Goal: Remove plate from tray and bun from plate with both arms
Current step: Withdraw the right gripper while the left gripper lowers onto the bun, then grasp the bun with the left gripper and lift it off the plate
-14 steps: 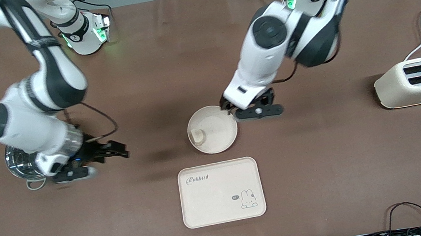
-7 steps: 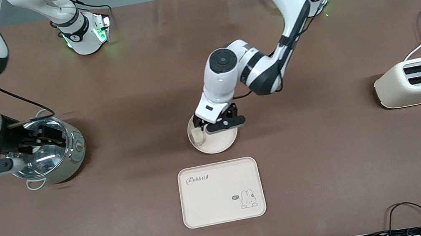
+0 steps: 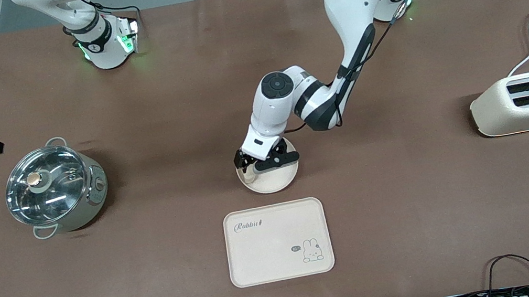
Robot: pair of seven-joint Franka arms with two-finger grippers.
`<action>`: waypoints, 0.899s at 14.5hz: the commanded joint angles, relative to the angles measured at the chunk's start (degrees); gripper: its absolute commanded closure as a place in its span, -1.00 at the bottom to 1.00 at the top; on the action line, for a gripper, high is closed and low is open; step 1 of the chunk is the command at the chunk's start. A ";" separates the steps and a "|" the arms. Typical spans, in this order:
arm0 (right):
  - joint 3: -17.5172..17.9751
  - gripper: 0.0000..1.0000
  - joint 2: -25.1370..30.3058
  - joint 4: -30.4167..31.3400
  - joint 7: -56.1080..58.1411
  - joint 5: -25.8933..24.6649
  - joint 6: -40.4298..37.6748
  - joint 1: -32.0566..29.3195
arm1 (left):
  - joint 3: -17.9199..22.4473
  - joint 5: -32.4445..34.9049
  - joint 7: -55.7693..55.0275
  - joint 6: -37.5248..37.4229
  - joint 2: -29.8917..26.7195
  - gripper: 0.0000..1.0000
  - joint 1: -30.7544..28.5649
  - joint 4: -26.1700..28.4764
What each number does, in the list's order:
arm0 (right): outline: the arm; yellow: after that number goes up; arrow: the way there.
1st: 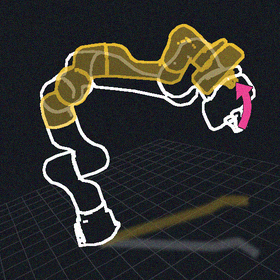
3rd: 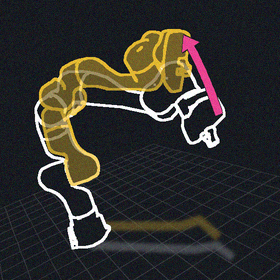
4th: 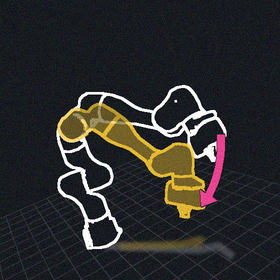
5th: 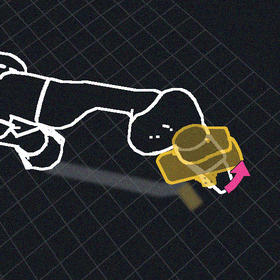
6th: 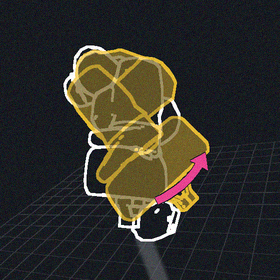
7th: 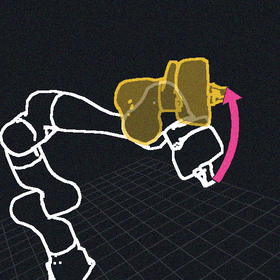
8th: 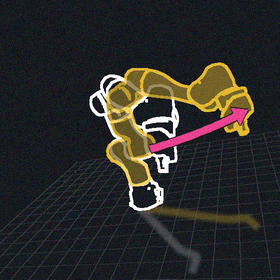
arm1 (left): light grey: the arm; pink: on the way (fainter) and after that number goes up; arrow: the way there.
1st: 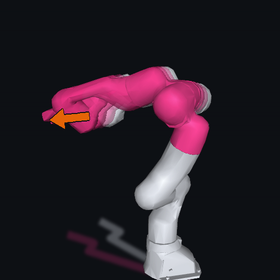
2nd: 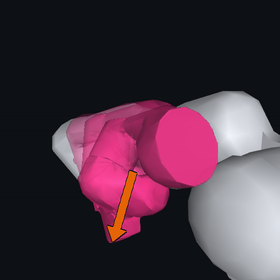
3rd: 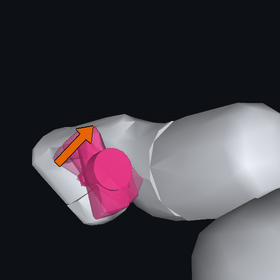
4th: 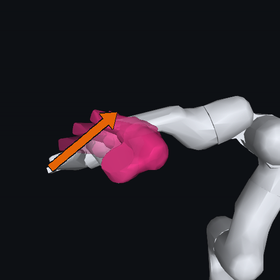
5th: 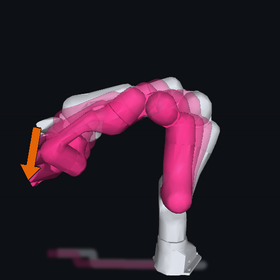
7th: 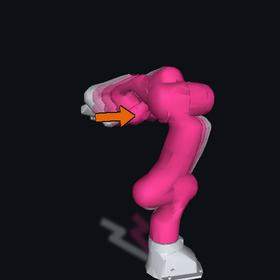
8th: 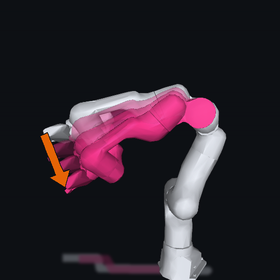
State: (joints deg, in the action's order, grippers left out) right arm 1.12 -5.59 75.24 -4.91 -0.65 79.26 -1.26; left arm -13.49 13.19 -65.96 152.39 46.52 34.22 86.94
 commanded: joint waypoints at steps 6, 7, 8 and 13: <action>0.81 -1.00 10.14 13.94 1.22 -1.19 3.77 -3.22 | 0.92 1.31 -1.62 6.43 5.15 -1.00 2.96 -2.91; 0.73 -1.00 11.46 15.71 1.22 -1.19 4.31 -3.39 | 2.14 1.57 -1.62 6.52 5.60 -0.99 3.83 -3.27; 0.73 -1.00 12.00 15.81 1.22 -1.19 3.88 -3.31 | 3.80 1.83 -1.45 6.52 5.78 -0.98 4.88 -3.27; 0.11 -1.00 12.00 15.81 1.84 -1.11 3.62 -3.75 | 5.14 1.48 -1.62 6.52 5.69 -0.50 6.03 -3.36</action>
State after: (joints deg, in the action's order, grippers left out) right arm 0.88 4.68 88.53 -3.99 -0.97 81.84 -4.06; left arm -9.27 13.77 -66.33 158.53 51.79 39.33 85.04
